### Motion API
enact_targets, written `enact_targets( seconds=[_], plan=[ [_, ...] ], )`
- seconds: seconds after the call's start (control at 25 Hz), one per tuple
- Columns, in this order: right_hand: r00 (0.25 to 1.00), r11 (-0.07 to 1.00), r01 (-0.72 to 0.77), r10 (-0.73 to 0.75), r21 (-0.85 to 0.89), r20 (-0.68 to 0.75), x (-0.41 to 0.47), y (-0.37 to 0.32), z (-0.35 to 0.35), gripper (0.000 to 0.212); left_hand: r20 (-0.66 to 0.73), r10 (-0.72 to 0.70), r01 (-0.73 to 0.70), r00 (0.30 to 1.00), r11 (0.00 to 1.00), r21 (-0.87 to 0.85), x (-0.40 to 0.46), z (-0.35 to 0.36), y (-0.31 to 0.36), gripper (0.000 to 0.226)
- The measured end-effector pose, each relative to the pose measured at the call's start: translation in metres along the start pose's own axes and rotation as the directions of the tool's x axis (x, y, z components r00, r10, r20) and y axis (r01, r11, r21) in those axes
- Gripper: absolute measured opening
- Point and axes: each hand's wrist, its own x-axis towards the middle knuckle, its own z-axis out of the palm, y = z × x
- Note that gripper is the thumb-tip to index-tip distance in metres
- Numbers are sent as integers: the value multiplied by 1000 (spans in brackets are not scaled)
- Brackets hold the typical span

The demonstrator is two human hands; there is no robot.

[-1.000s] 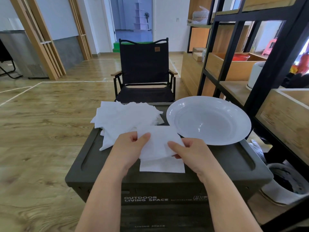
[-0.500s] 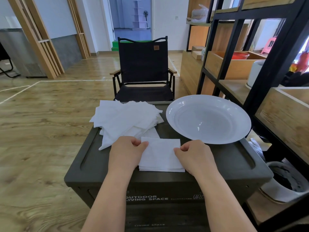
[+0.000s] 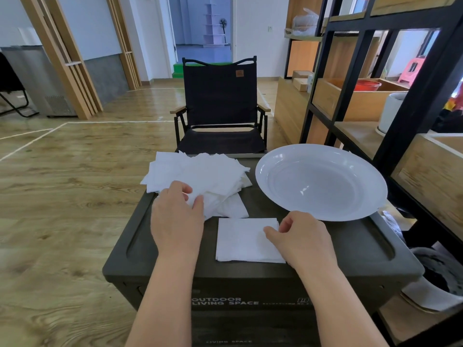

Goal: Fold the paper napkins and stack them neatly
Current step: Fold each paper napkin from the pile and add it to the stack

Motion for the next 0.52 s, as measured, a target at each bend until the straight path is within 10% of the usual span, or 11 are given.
enact_targets(
  seconds=[0.36,0.52],
  plan=[
    [990,977,137,-139,161,-2,-6,-13,-1,23,-39,80,-79,996,997,11,19,12,-28,18],
    [933,876,340,-360,342,-7,-9,-21,-7,18,-15,151,-150,988,960,-237,12,-20,-8,10]
  ],
)
